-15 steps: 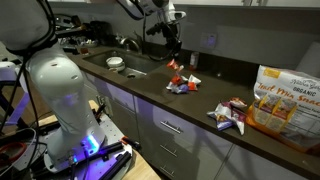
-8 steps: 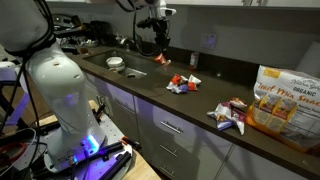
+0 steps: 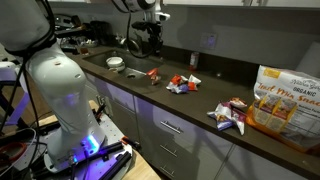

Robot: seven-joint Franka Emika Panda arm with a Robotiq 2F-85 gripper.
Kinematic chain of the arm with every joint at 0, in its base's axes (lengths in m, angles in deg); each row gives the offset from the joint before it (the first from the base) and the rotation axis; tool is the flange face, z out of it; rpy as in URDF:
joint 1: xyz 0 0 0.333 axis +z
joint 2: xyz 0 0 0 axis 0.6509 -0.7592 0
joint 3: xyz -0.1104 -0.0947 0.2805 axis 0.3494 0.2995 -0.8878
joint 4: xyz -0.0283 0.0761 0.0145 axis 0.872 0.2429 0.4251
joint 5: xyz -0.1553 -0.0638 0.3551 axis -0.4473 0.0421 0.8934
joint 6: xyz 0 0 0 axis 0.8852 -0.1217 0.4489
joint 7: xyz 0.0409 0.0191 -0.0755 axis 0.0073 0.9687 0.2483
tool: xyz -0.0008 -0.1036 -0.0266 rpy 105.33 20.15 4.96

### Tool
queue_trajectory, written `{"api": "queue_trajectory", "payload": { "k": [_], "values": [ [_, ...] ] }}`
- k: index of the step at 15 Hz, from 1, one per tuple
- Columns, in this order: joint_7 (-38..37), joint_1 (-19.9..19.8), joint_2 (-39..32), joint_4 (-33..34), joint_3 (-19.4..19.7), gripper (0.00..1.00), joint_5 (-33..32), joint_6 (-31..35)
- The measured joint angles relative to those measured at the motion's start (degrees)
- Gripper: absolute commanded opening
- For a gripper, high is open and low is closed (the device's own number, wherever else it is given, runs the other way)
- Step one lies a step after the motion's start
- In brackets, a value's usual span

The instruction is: Move one of the small orange and white packets to the left side of the counter

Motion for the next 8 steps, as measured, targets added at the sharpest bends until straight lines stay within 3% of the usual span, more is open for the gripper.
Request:
{"api": "queue_trajectory", "payload": {
  "k": [7, 8],
  "values": [
    [0.23, -0.75, 1.21, -0.33, 1.65, 0.96, -0.31, 1.54],
    [0.86, -1.16, 1.71, -0.3, 2.27, 0.99, -0.32, 1.44]
  ]
}}
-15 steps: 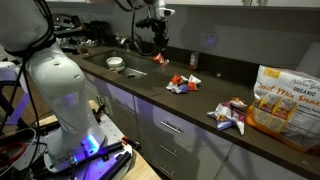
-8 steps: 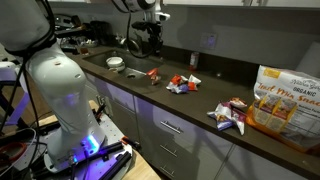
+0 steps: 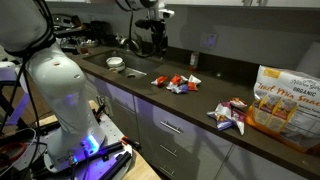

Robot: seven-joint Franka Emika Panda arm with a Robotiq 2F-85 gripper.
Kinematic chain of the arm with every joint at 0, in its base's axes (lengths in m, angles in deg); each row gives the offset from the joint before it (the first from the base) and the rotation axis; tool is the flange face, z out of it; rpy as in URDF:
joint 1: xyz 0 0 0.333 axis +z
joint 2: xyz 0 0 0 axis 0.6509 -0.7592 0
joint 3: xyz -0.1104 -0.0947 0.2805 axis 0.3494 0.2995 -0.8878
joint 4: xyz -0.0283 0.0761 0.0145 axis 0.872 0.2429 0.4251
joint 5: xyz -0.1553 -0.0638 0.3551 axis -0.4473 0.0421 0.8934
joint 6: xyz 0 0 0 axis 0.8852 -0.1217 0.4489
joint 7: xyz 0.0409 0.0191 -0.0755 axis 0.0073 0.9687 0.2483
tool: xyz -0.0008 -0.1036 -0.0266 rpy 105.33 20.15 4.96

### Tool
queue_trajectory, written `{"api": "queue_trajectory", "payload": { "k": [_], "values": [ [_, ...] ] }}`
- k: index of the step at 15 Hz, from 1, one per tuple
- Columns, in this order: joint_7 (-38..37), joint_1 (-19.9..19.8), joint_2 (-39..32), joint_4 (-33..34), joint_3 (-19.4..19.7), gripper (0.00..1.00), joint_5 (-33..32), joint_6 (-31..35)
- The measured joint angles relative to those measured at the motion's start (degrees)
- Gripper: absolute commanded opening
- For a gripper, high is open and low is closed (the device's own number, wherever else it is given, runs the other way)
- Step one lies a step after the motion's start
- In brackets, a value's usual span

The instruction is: Move one of the small orange and white packets to the left side of the counter

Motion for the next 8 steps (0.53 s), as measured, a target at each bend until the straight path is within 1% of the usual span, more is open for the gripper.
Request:
{"api": "queue_trajectory", "payload": {
  "k": [1, 6, 8],
  "values": [
    [0.82, -0.54, 0.45, 0.06, 0.7, 1.0, -0.01, -0.13],
    [7.55, -3.62, 0.95, 1.41, 4.81, 1.0, 0.0, -0.75],
    [10.27, -4.22, 0.93, 2.33, 6.19, 1.0, 0.17, -2.39]
  ]
}}
